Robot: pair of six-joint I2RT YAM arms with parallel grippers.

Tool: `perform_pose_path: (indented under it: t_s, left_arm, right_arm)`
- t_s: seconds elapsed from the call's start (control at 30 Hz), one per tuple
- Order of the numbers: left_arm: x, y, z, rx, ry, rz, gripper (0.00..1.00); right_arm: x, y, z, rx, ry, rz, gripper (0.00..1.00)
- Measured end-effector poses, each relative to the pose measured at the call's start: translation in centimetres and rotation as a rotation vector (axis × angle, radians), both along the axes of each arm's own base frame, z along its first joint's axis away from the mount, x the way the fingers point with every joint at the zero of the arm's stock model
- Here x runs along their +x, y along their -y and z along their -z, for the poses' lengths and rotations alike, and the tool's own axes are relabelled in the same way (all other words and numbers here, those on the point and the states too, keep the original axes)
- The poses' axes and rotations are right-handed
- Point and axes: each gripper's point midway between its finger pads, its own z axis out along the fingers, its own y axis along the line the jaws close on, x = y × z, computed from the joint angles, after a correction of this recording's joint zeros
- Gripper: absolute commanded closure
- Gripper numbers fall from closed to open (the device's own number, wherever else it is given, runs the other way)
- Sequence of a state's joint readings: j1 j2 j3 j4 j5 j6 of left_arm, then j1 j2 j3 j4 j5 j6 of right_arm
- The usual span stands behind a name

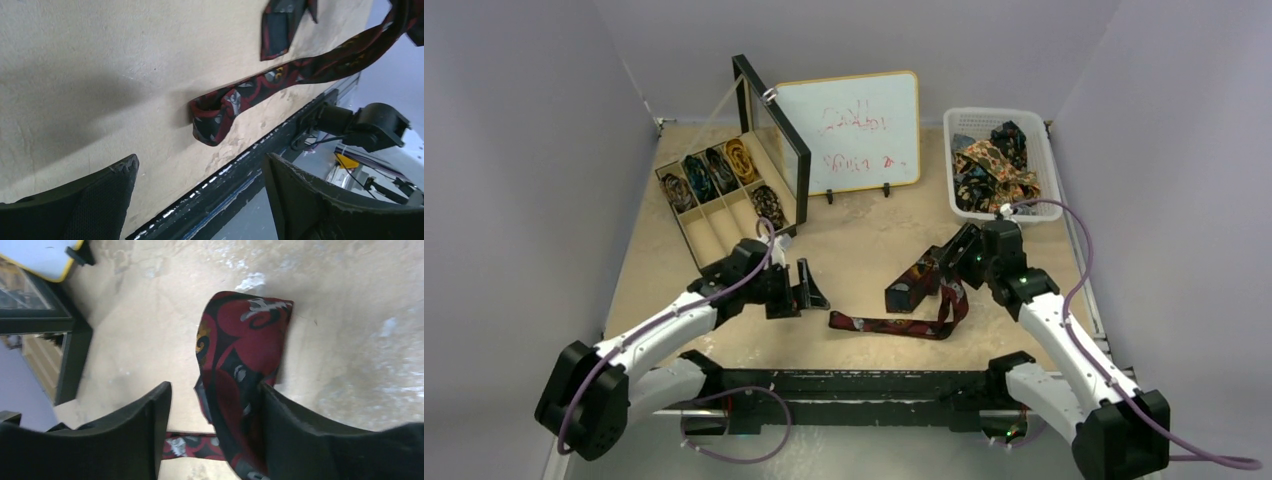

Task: Roll the ties
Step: Place the tie at the center of the board, then flatten out the tie at the center of the board.

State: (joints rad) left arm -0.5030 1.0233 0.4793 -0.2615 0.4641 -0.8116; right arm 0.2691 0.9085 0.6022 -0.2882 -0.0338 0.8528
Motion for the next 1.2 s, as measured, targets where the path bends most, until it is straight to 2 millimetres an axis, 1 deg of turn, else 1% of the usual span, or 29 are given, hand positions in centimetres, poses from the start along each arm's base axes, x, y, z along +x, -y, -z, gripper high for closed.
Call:
perform_pose_path:
  t_s: [0.03, 0.07, 0.1, 0.13, 0.17, 0.2, 0.27, 0.37, 0.47, 0.53, 0.57, 0.6, 0.67, 0.83, 0.87, 0.93, 1.03, 1.1, 1.2]
  left_arm:
    - [-0.1, 0.3, 0.5, 0.010, -0.011, 0.003, 0.12]
    - [-0.3, 0.5, 0.9, 0.020, -0.021, 0.007, 0.13]
    - [-0.4, 0.9, 1.4, 0.029, -0.029, 0.014, 0.13]
    - [-0.4, 1.1, 1.7, 0.035, -0.033, 0.018, 0.15]
    - [-0.6, 1.5, 2.1, 0.042, -0.040, 0.026, 0.16]
    - [-0.9, 1.9, 2.4, 0.049, -0.045, 0.040, 0.17]
    - [-1.2, 2.6, 2.9, 0.054, -0.051, 0.058, 0.18]
    - [-1.2, 3.1, 3.5, 0.058, -0.060, 0.062, 0.22]
    - [-0.9, 3.5, 4.0, 0.058, -0.061, 0.064, 0.31]
    - [-0.6, 3.9, 4.3, 0.052, -0.060, 0.064, 0.37]
    - [-0.6, 4.0, 4.6, 0.052, -0.063, 0.066, 0.42]
    - [-0.6, 4.1, 4.8, 0.053, -0.066, 0.067, 0.47]
    - [-0.6, 4.3, 5.1, 0.053, -0.079, 0.065, 0.55]
    - [-0.6, 4.5, 5.2, 0.050, -0.080, 0.068, 0.76]
    - [-0.5, 4.5, 5.2, 0.046, -0.078, 0.067, 0.82]
    - [-0.5, 4.6, 5.2, 0.039, -0.073, 0.064, 1.00]
    - [-0.9, 4.3, 5.5, 0.041, -0.081, 0.060, 1.00]
    - [-1.1, 4.0, 5.6, 0.047, -0.084, 0.055, 1.00]
    - [-1.4, 3.5, 5.3, 0.044, -0.070, 0.042, 1.00]
  right_arm:
    - [-0.1, 0.4, 0.2, -0.014, -0.010, 0.019, 0.18]
    - [0.0, 0.8, 0.1, -0.028, -0.013, 0.038, 0.14]
    - [0.0, 1.2, -0.1, -0.042, -0.014, 0.055, 0.12]
    - [0.1, 1.5, -0.4, -0.056, -0.009, 0.068, 0.11]
    - [0.6, 2.1, -1.8, -0.078, 0.021, 0.094, 0.10]
    - [0.8, 2.1, -2.2, -0.079, 0.030, 0.099, 0.09]
    - [1.5, 2.5, -4.4, -0.095, 0.074, 0.115, 0.09]
    - [2.5, 2.6, -6.8, -0.113, 0.132, 0.107, 0.10]
    - [3.1, 2.4, -7.4, -0.137, 0.135, 0.079, 0.10]
    - [3.6, 1.9, -6.9, -0.151, 0.120, 0.040, 0.10]
    - [3.7, 1.6, -6.2, -0.157, 0.100, 0.009, 0.10]
    - [3.8, 1.4, -5.8, -0.163, 0.088, -0.011, 0.13]
    - [3.8, 0.5, -4.6, -0.161, 0.054, -0.081, 0.17]
    - [3.8, -1.2, -1.4, -0.149, -0.043, -0.204, 0.17]
    - [3.7, -1.5, -0.9, -0.145, -0.057, -0.223, 0.17]
    - [3.5, -1.8, 0.0, -0.142, -0.080, -0.250, 0.18]
    - [3.5, -1.9, 0.8, -0.147, -0.101, -0.263, 0.18]
    - [3.6, -1.8, 1.2, -0.146, -0.105, -0.255, 0.13]
    - [3.4, -1.8, 2.1, -0.125, -0.103, -0.223, 0.12]
